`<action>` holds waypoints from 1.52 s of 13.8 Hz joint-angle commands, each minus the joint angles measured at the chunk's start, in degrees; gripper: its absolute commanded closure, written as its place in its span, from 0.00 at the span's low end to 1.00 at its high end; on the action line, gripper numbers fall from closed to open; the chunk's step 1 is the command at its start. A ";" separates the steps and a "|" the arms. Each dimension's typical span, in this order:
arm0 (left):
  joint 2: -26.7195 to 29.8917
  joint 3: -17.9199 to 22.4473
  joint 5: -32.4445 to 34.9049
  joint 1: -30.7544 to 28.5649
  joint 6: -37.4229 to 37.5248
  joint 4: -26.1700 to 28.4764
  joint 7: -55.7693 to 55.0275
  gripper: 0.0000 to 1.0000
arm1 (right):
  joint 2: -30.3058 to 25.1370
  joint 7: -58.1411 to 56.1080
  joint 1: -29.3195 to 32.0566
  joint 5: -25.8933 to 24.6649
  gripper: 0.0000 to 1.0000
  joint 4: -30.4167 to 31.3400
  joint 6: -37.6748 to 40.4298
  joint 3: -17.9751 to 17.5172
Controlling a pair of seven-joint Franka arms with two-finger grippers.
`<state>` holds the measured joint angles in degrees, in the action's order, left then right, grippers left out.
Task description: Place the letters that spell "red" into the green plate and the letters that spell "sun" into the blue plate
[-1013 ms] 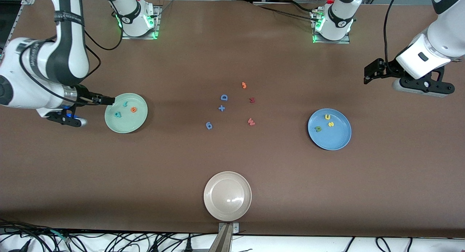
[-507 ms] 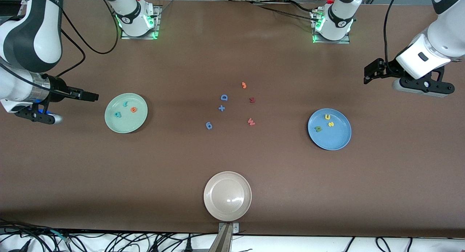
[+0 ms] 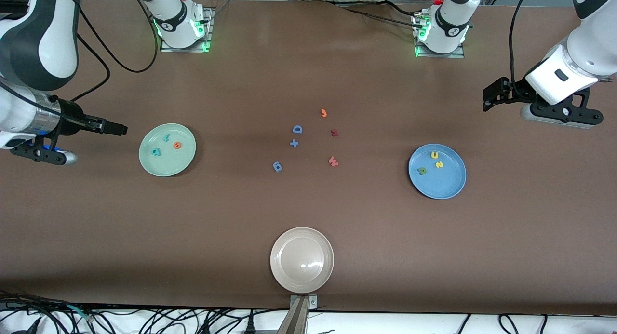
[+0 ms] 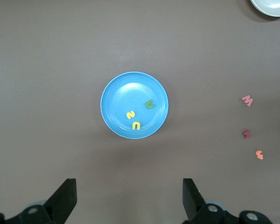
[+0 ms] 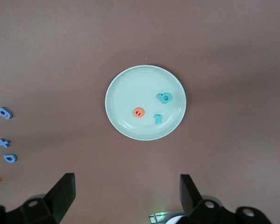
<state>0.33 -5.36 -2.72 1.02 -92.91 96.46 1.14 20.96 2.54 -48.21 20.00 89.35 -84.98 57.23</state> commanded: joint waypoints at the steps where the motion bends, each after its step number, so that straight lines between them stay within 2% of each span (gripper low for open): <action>1: -0.60 0.00 0.96 0.30 1.42 -1.72 -0.53 0.00 | -0.13 -0.08 -0.22 0.91 0.01 -1.28 1.14 0.78; 9: -0.60 0.00 0.96 0.30 1.42 -1.72 -0.53 0.00 | -1.80 -0.16 -0.48 0.57 0.01 -1.37 0.26 0.43; 12: -0.60 0.00 0.96 0.30 1.42 -1.72 -0.52 0.00 | -1.62 -0.08 0.74 -0.05 0.01 -3.38 0.52 -0.62; 13: -0.60 0.00 0.96 0.30 1.42 -1.72 -0.53 0.00 | -1.62 -0.08 3.10 -0.84 0.01 -4.17 0.69 -3.50; 15: -0.60 0.00 0.96 0.30 1.42 -1.72 -0.53 0.00 | -1.80 1.67 11.34 -4.08 0.01 -7.85 2.27 -13.40; 17: -0.60 0.00 0.96 0.30 1.42 -1.72 -0.53 0.00 | -3.28 2.65 19.69 -7.15 0.01 -9.01 2.54 -23.60; 21: -0.60 0.08 0.96 0.30 1.42 -1.72 -0.53 0.00 | -6.80 3.00 40.07 -15.33 0.01 -8.05 -0.35 -47.67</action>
<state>0.33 -5.36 -2.72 1.02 -92.91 96.46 1.14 16.90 4.54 -17.07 7.41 80.60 -84.38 19.84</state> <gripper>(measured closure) 0.000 0.004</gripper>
